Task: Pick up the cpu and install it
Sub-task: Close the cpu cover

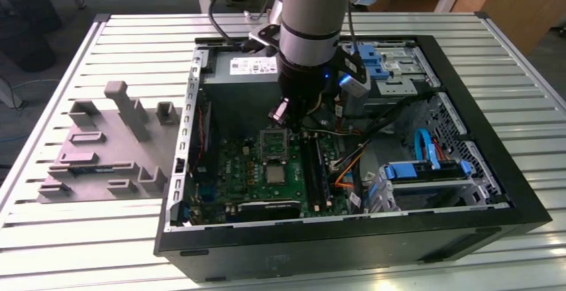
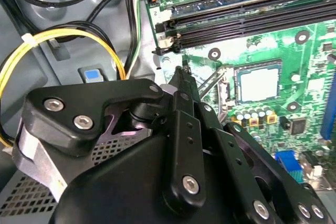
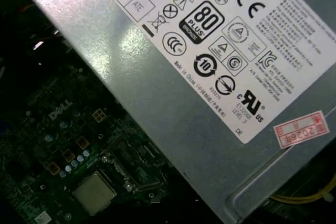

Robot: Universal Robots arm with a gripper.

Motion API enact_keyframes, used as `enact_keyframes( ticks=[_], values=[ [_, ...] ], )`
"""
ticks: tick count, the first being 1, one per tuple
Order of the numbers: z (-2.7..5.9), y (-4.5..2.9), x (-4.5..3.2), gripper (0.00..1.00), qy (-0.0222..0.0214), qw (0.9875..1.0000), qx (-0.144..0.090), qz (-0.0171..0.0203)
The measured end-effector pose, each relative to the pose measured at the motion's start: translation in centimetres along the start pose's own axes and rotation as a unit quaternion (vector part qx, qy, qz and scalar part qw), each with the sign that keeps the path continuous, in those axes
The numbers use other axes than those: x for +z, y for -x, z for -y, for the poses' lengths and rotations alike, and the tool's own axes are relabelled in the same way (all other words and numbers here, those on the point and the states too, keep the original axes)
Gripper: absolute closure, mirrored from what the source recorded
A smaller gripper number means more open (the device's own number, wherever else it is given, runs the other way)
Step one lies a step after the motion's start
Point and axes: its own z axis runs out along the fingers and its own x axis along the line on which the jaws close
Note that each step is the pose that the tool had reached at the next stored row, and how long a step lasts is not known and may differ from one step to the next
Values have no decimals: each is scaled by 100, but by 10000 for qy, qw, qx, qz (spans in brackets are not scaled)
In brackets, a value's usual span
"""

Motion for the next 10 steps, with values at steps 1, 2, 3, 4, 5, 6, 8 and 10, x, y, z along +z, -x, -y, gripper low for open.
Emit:
enact_keyframes(
  ticks=[1,2,3,4,5,6,8,10],
  values=[
    [-1,-1,-7,89,-12,10000,-18,-15],
    [-2,-1,-13,89,-22,10000,-32,-25],
    [-3,-1,-18,89,-28,10000,-42,-33],
    [-4,0,-21,89,-32,10000,-51,-38],
    [-5,0,-21,89,-34,10000,-57,-39],
    [-5,0,-21,89,-35,10000,-58,-40],
    [-5,0,-22,89,-35,10000,-59,-41],
    [-5,0,-22,89,-35,10000,-60,-41]
  ],
)
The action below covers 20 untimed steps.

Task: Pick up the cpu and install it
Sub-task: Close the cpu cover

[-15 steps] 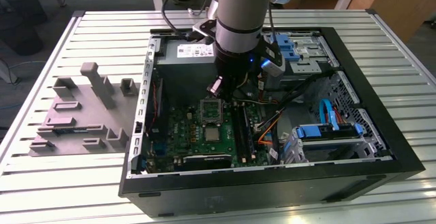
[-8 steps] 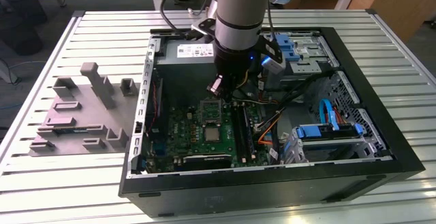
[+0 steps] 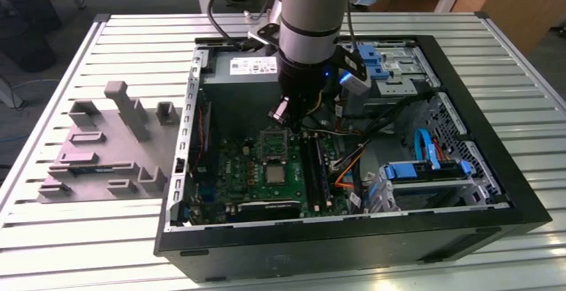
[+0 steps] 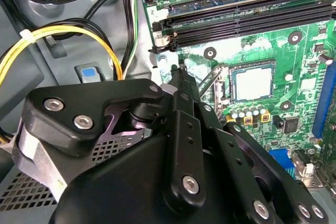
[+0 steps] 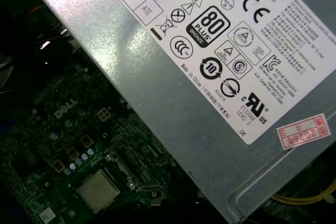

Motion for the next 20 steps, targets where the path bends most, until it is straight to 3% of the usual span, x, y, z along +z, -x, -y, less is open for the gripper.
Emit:
enact_keyframes(
  ticks=[10,20],
  values=[
    [-1,0,-5,89,0,10000,-8,-1],
    [-15,-12,-84,89,-4,9997,-237,-7]
  ],
)
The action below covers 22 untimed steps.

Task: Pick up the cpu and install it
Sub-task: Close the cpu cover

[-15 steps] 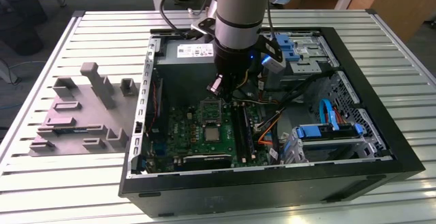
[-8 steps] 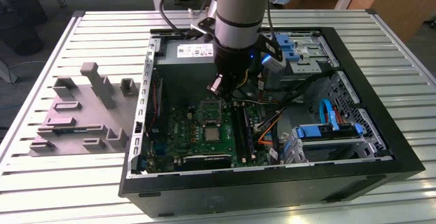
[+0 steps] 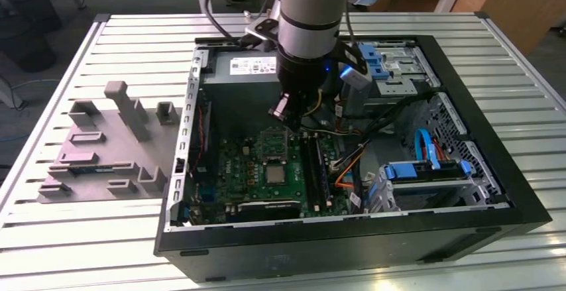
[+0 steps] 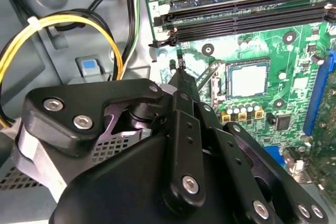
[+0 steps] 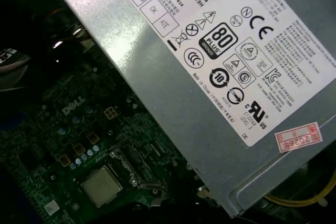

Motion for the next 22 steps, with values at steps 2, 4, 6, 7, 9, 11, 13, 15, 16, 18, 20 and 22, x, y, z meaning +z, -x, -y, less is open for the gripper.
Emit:
enact_keyframes(
  ticks=[2,4,6,7,9,11,13,15,16,18,20,22],
  values=[
    [-3,-3,-1,89,-2,9999,-112,-5],
    [-9,-8,-2,89,-4,9998,-205,-10],
    [-11,-9,-4,89,-5,9997,-239,-11],
    [-11,-9,-8,89,-5,9997,-247,-13],
    [-13,-11,-19,89,-4,9997,-259,-14],
    [-13,-10,-25,89,-2,9996,-273,-14],
    [-14,-11,-28,89,-2,9996,-290,-14],
    [-15,-12,-32,89,-2,9995,-315,-16],
    [-16,-13,-33,89,-2,9995,-330,-17],
    [-17,-14,-35,89,-3,9993,-364,-18],
    [-19,-15,-37,89,-4,9992,-397,-20],
    [-21,-16,-40,89,-4,9991,-429,-21]
  ],
)
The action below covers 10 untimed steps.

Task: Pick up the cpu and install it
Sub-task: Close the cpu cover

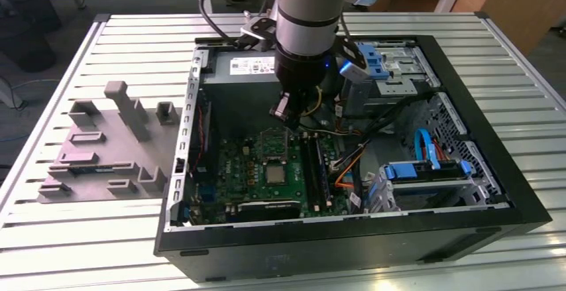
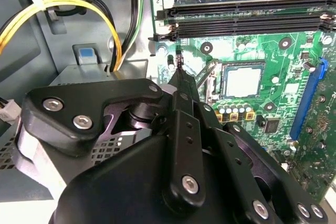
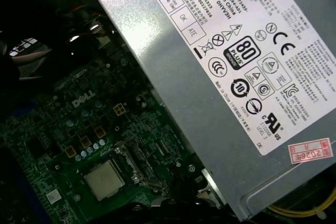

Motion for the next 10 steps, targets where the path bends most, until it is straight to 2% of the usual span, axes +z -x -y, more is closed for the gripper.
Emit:
enact_keyframes(
  ticks=[10],
  values=[
    [-5,-3,-15,89,-1,9999,-117,-4]
  ],
)
